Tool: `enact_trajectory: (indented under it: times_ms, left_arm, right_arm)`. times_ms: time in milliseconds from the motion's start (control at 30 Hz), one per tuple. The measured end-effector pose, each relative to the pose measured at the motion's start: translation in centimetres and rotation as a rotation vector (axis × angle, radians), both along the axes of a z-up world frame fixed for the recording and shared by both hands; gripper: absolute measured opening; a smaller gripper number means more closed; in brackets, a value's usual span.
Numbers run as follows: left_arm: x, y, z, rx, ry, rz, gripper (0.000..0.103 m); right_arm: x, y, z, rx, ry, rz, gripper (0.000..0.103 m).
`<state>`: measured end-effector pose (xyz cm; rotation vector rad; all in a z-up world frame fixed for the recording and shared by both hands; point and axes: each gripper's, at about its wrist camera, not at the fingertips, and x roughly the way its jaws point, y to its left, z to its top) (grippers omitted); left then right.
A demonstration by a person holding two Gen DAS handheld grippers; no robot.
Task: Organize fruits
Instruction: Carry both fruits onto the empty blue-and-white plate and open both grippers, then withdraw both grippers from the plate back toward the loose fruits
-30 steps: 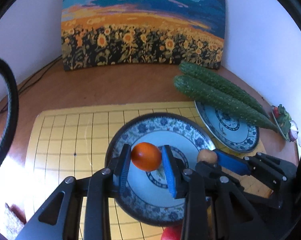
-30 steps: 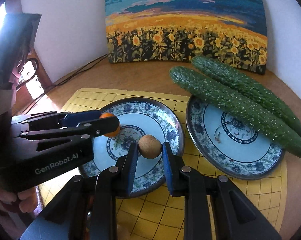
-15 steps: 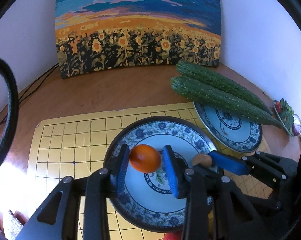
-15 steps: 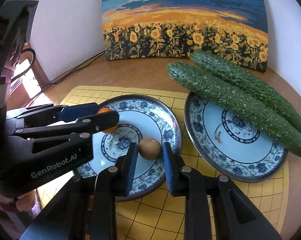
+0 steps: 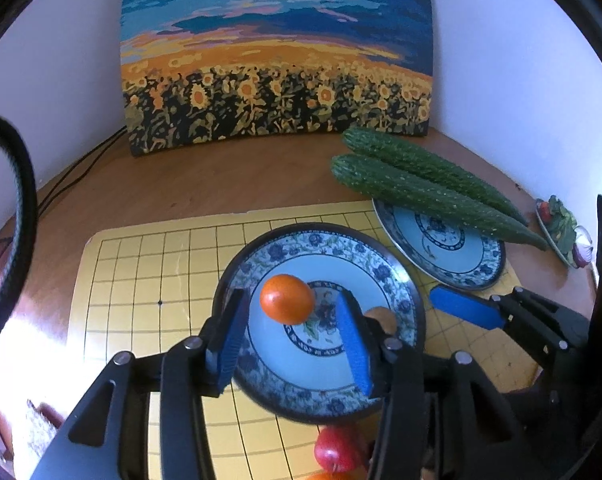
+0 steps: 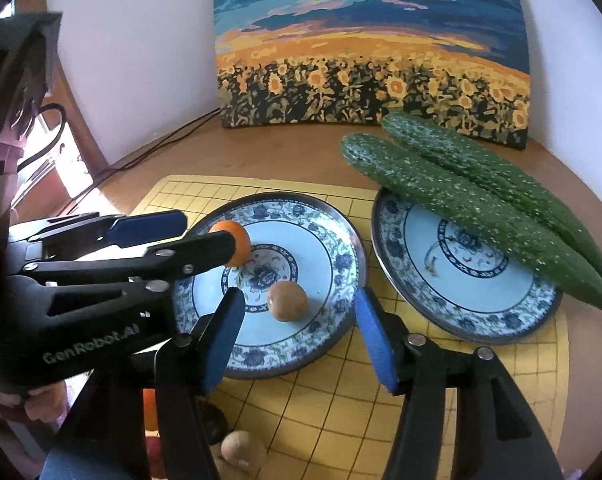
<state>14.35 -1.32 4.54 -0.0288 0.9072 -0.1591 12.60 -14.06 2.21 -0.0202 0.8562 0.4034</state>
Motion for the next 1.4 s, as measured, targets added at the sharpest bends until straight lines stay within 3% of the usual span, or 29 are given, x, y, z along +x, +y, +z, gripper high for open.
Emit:
enact_trajectory:
  times_ms: [567,1267,1400]
  left_arm:
    - [-4.3,1.0,0.9,0.006,0.0,0.027,0.048]
    - [-9.0,1.3,0.3,-0.059,0.035,0.036,0.048]
    - [-9.5,1.3,0.1,-0.062,0.039,0.041,0.054]
  right_arm:
    - [-4.4,-0.8,1.7,0.012,-0.033,-0.02,0.06]
    - [-7.9,-1.4,0.7,0.008,-0.002,-0.035,0.06]
    - [-8.5,-1.3,0.4,0.008,0.002,-0.035,0.06]
